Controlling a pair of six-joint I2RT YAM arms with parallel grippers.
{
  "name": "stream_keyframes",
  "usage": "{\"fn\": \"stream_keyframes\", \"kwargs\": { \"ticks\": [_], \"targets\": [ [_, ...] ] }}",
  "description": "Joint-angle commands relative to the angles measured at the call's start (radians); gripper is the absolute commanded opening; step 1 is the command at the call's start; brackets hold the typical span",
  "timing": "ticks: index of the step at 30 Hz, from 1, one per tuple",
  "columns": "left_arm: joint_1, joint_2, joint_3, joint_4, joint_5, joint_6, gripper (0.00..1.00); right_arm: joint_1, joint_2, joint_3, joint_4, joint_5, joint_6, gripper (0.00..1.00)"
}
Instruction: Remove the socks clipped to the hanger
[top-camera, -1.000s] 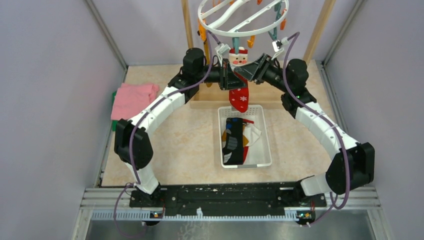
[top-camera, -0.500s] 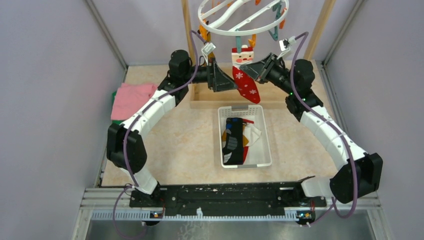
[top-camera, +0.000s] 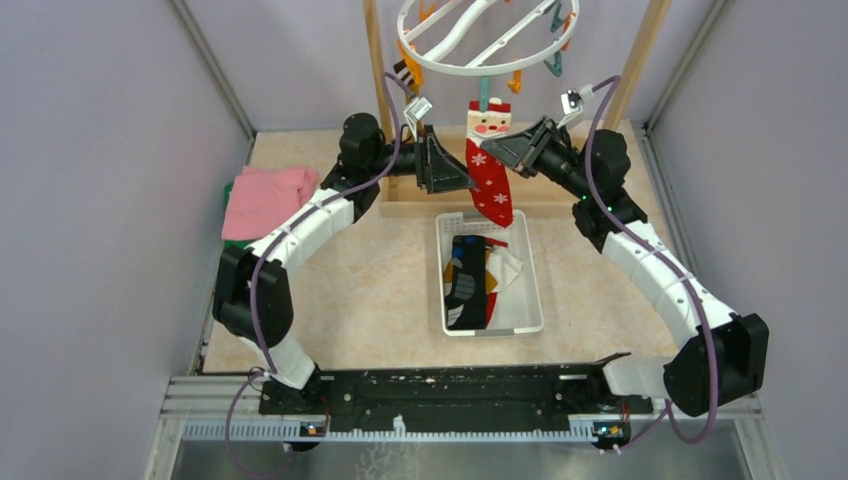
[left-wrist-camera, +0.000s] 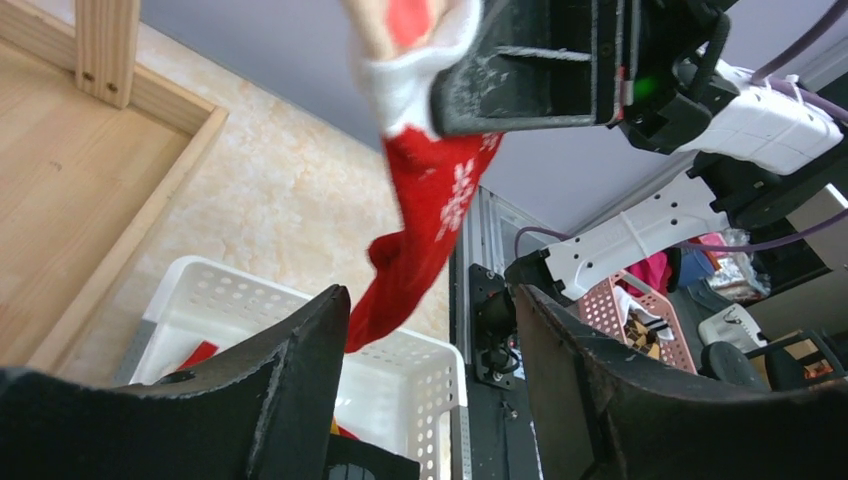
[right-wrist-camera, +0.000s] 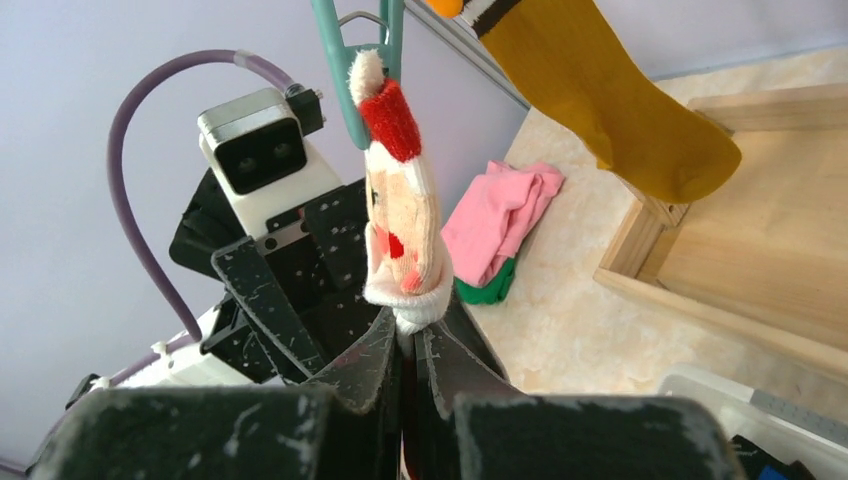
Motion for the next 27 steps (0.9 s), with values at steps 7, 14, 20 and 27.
{"fn": "stream_keyframes", "kwargs": {
  "ticks": [7,14,20,27],
  "targets": [
    [-0.041,-0.021,0.046,-0.016,0.007,0.078,0.02,0.0,-0.029,0.016,0.037,-0.003,-0.006,0.27],
    [-0.059,-0.019,0.07,-0.044,0.014,0.071,0.0,0.0,0.003,0.116,-0.049,0.017,-0.092,0.58],
    [-0.062,-0.037,0.054,-0.041,0.025,0.038,0.0,-0.001,0.09,0.23,-0.045,0.024,-0.118,0.66],
    [-0.065,-0.055,0.052,-0.042,0.031,0.031,0.0,-0.001,0.206,0.374,-0.022,-0.014,-0.117,0.67]
  ]
}}
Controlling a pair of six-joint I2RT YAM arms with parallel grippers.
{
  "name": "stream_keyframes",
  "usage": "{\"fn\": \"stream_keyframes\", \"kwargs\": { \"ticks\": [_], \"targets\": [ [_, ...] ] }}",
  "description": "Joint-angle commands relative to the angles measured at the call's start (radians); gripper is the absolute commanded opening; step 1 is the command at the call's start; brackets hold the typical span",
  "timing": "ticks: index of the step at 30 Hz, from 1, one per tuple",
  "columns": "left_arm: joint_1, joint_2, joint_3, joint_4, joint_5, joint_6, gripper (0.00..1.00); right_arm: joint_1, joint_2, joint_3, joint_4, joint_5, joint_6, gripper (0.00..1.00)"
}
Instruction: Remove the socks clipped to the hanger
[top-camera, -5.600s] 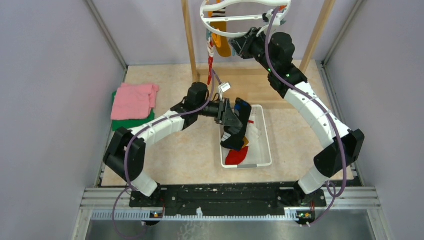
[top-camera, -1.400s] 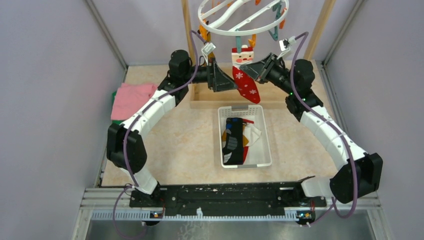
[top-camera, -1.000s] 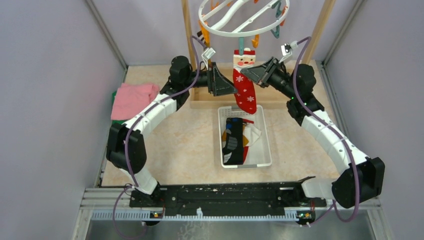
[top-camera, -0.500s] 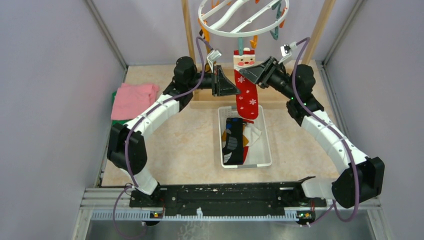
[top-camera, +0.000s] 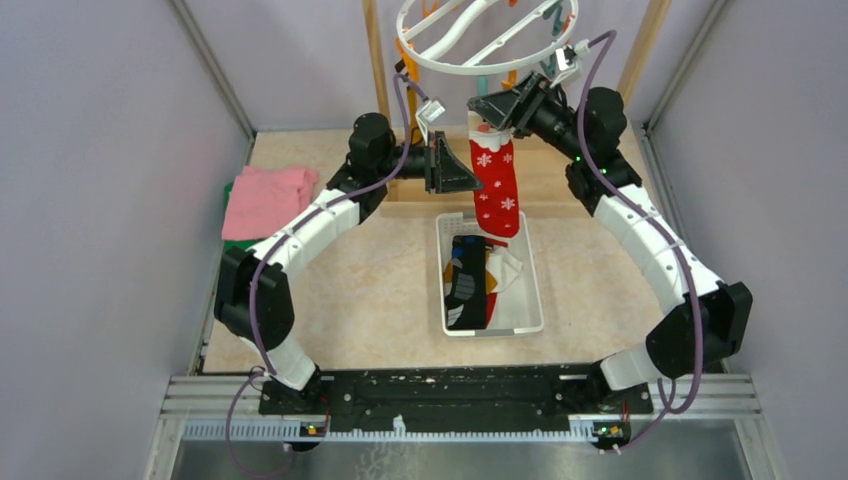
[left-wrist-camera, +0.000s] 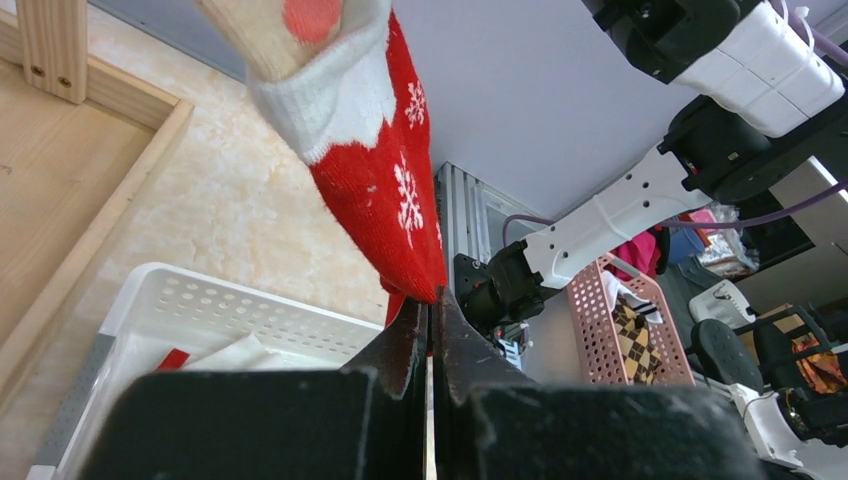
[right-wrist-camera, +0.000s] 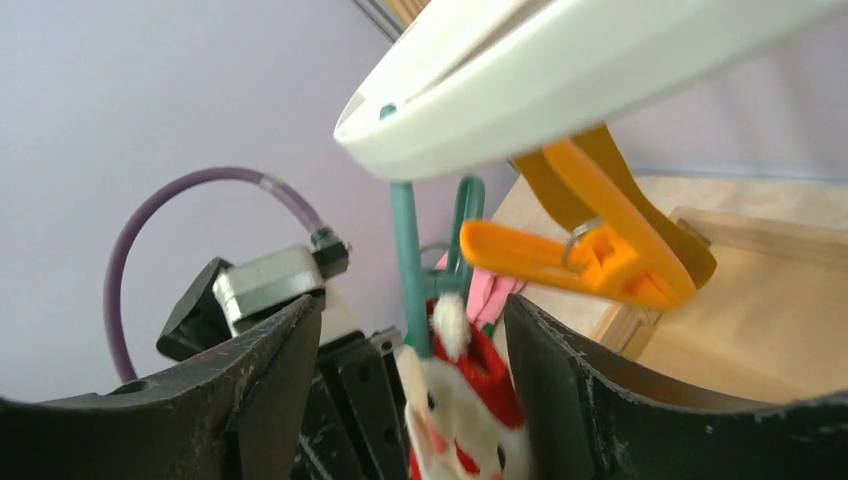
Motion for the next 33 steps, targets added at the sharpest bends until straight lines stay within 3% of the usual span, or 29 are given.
{"fn": "stream_keyframes", "kwargs": {
  "ticks": [1,6,16,21,29,33],
  "targets": [
    [-0.01,-0.054,0.019,0.018,0.025,-0.011,0.0,0.0,0.063,0.117,0.046,-0.026,-0.017,0.66],
    [-0.011,-0.058,0.012,0.006,0.026,-0.005,0.0,-0.011,0.12,0.135,0.144,-0.058,0.036,0.63],
    [-0.011,-0.054,0.031,-0.078,-0.001,0.051,0.0,-0.062,0.146,0.087,0.377,-0.119,0.18,0.43],
    [-0.01,-0.045,0.044,-0.085,-0.011,0.05,0.0,-0.064,0.159,0.121,0.362,-0.135,0.178,0.25],
    [-0.009,-0.029,0.079,-0.093,-0.015,0.05,0.0,-0.067,0.161,0.125,0.327,-0.143,0.171,0.15],
    [-0.017,-0.025,0.063,-0.092,-0.022,0.047,0.0,-0.076,0.156,0.142,0.298,-0.142,0.16,0.14]
  ]
}}
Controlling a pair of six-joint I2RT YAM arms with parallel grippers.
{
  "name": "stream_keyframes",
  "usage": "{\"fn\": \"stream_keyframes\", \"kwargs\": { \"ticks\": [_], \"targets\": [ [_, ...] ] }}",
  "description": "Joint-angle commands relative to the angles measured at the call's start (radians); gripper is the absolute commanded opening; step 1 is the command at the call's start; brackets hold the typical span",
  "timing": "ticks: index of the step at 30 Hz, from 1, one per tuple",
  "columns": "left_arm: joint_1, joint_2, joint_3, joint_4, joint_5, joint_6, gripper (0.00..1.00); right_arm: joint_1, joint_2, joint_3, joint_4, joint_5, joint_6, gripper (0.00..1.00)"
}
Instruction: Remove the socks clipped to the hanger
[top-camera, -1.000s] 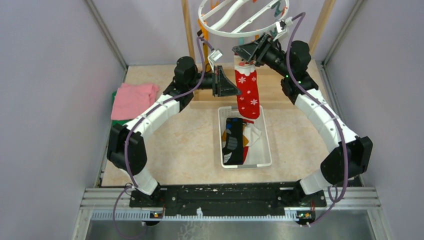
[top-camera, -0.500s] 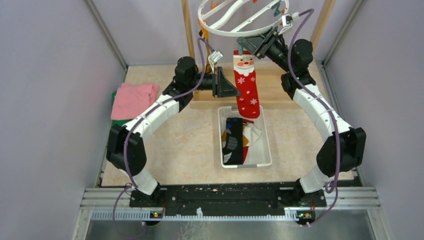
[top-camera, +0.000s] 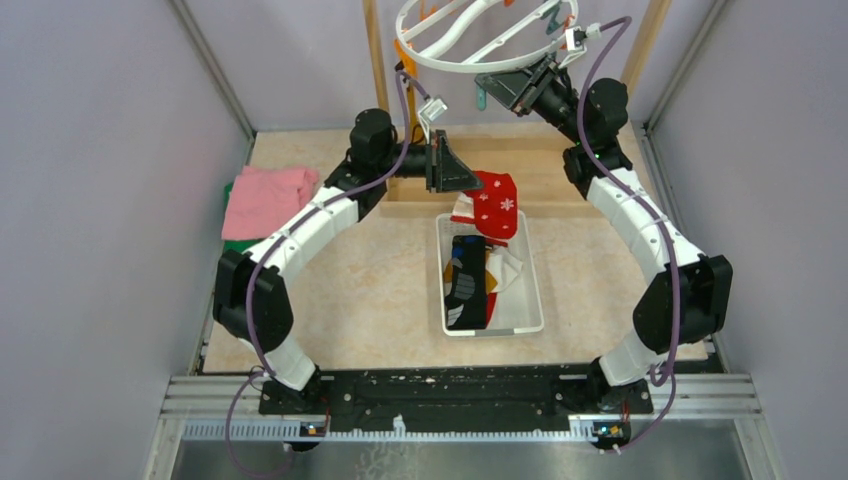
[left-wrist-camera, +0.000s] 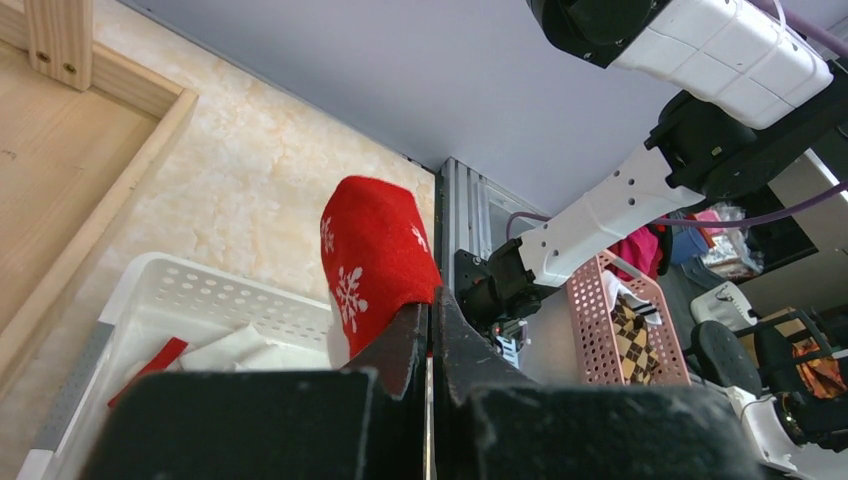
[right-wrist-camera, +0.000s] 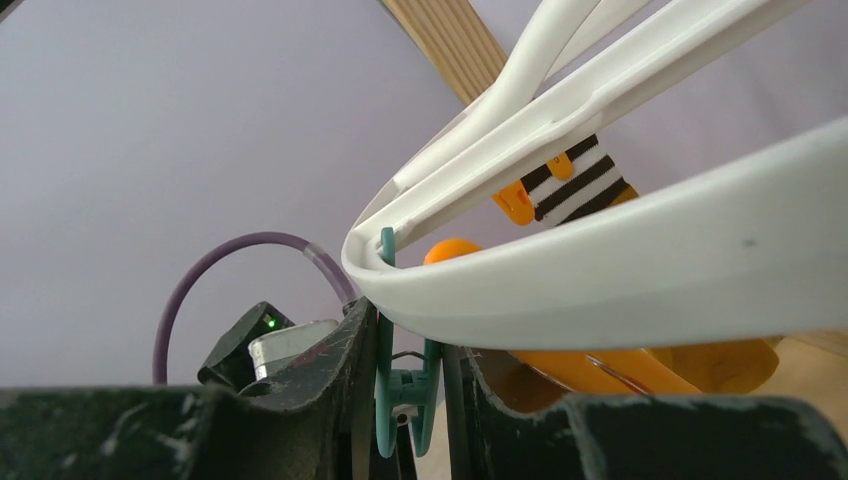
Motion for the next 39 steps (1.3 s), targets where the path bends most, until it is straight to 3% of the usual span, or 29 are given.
{"fn": "stream_keyframes", "kwargs": {
  "ticks": [1,6,7,9,13,14,22,26,29,34,39],
  "targets": [
    [-0.016,-0.015,0.001,0.017,-0.006,0.009,0.0,-0.011,-0.003,0.06,-0.018,-0.024,-0.017,0.14],
    [-0.089,0.001,-0.089,-0.069,-0.027,0.116,0.02,-0.017,-0.01,0.049,-0.058,-0.006,-0.04,0.16],
    [-0.11,0.01,-0.092,-0.124,-0.04,0.179,0.14,-0.017,-0.01,0.047,-0.06,-0.005,-0.041,0.15],
    [-0.132,0.021,-0.101,-0.207,-0.071,0.292,0.28,-0.02,-0.013,0.05,-0.078,0.004,-0.051,0.16],
    [-0.145,0.008,-0.136,-0.349,-0.148,0.456,0.92,-0.041,-0.041,0.046,-0.124,0.03,-0.074,0.15],
    [-0.146,0.003,-0.139,-0.374,-0.162,0.491,0.98,-0.048,-0.054,0.04,-0.135,0.039,-0.081,0.15],
    [-0.141,0.022,0.026,-0.8,-0.215,0.735,0.99,-0.084,-0.113,0.037,-0.288,0.136,-0.183,0.15],
    [-0.124,0.001,0.083,-0.943,-0.314,0.826,0.99,-0.108,-0.147,0.035,-0.359,0.21,-0.237,0.15],
    [-0.076,-0.025,0.101,-0.971,-0.397,0.803,0.99,-0.13,-0.163,0.036,-0.387,0.234,-0.25,0.15],
    [0.158,-0.029,0.072,-0.911,-0.2,0.749,0.99,-0.146,-0.163,0.052,-0.413,0.285,-0.257,0.15],
    [0.236,-0.03,0.059,-0.758,-0.16,0.692,0.99,-0.148,-0.146,0.107,-0.479,0.361,-0.268,0.18]
  ]
}}
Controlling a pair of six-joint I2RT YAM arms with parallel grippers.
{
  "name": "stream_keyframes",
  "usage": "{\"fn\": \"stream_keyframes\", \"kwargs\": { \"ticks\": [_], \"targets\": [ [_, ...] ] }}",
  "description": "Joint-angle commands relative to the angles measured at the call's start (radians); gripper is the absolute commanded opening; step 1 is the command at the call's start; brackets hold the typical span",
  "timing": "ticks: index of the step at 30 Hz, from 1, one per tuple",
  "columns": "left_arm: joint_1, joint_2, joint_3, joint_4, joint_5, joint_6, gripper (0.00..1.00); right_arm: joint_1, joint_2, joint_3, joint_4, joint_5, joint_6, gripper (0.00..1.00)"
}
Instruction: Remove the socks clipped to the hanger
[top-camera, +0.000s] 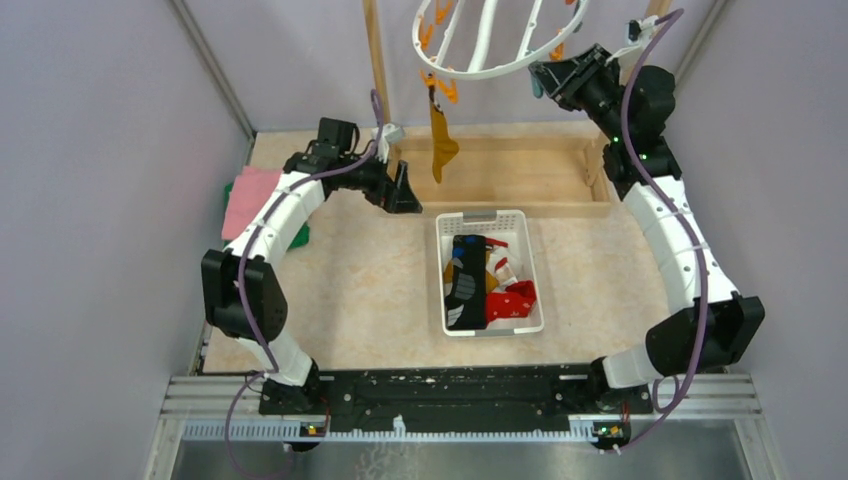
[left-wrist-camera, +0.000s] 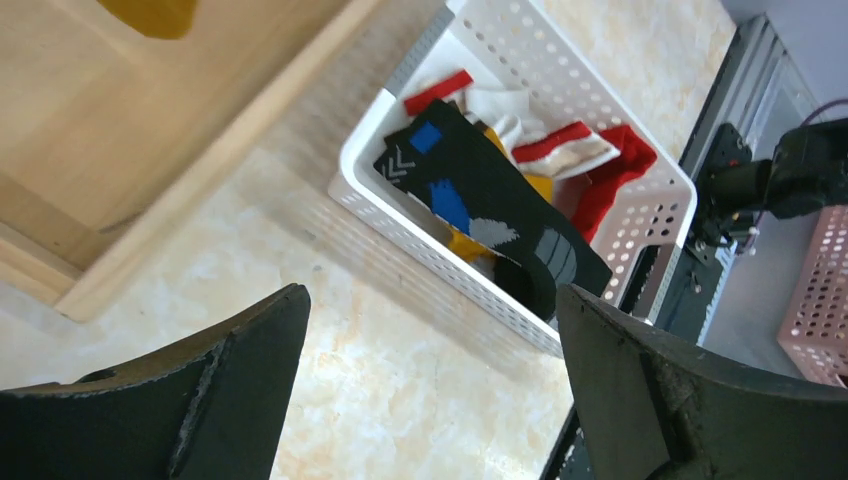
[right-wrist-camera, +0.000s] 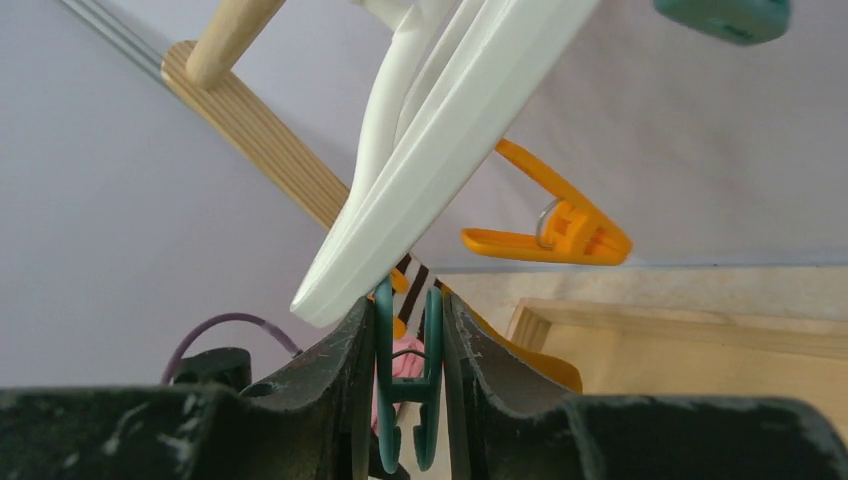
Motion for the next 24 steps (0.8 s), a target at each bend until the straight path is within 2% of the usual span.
{"fn": "stream_keyframes", "kwargs": {
  "ticks": [1,3,4,6,8,11,14,16,20,21,24],
  "targets": [
    [0.018,-0.042,-0.002,0.168,0.097,-0.05,0.99,-0.025,-0.006,0.067,-0.079,0.133,-0.037,0.18],
    [0.026,-0.032,0.019,0.223,0.107,-0.073,0.99,-0.032,-0.008,0.075,-0.104,0.148,-0.04,0.21],
    [0.028,-0.022,0.031,0.242,0.109,-0.085,0.99,-0.034,-0.007,0.08,-0.108,0.15,-0.045,0.29],
    [0.028,-0.003,0.048,0.279,0.114,-0.107,0.97,-0.034,-0.008,0.083,-0.114,0.142,-0.059,0.53],
    [0.028,0.01,0.07,0.29,0.114,-0.118,0.96,-0.033,-0.018,0.064,-0.108,0.096,-0.081,0.68],
    [0.032,0.006,0.087,0.271,0.118,-0.112,0.95,-0.024,-0.08,-0.061,-0.063,0.042,-0.111,0.81],
    [0.039,-0.02,0.077,0.256,0.114,-0.096,0.96,0.023,-0.159,-0.234,0.01,0.018,-0.15,0.86],
    [0.05,-0.036,0.08,0.233,0.105,-0.089,0.96,0.103,-0.185,-0.318,0.019,0.06,-0.226,0.86],
    [0.104,-0.077,0.086,0.192,0.091,-0.12,0.96,0.27,-0.136,-0.403,0.071,0.151,-0.34,0.87],
    [0.121,-0.093,0.079,0.186,0.091,-0.122,0.96,0.298,-0.11,-0.408,0.105,0.168,-0.362,0.87],
    [0.17,-0.137,0.064,0.16,0.074,-0.121,0.96,0.35,-0.025,-0.435,0.356,0.19,-0.405,0.87]
  ]
}}
